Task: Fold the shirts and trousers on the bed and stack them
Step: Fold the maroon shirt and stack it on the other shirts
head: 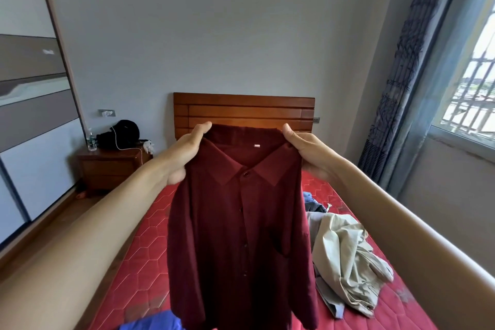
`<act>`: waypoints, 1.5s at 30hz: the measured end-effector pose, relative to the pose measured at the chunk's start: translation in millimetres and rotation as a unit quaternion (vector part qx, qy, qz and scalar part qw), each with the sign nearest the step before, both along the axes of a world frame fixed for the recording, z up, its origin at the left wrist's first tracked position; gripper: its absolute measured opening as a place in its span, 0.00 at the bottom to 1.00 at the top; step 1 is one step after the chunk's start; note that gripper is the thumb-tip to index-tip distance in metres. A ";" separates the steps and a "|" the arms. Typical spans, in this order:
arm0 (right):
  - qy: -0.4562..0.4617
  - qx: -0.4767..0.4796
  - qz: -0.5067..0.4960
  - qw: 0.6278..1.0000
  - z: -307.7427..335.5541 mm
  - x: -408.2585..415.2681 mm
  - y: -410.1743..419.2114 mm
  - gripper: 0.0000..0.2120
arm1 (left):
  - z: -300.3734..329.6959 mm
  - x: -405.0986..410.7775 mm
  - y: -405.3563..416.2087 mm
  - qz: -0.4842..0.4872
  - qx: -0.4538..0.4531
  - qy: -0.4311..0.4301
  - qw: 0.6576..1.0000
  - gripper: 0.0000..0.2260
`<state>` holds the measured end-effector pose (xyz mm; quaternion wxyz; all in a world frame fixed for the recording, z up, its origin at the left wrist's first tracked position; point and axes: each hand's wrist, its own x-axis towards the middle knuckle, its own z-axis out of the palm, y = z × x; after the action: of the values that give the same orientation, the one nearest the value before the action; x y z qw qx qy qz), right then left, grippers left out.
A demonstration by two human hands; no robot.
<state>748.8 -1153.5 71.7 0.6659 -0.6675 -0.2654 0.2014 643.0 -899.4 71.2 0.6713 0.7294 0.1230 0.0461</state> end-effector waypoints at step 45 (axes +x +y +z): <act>-0.442 -0.028 -0.223 0.868 -34.5 -77.0 96.2 0.19 | -19.1 6.1 -41.7 0.077 -0.049 -0.254 0.963 0.10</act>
<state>671.8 -1057.2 37.2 0.4874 -0.7463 -0.3703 -0.2614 649.1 -941.1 52.0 0.7099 0.6482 0.0059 0.2753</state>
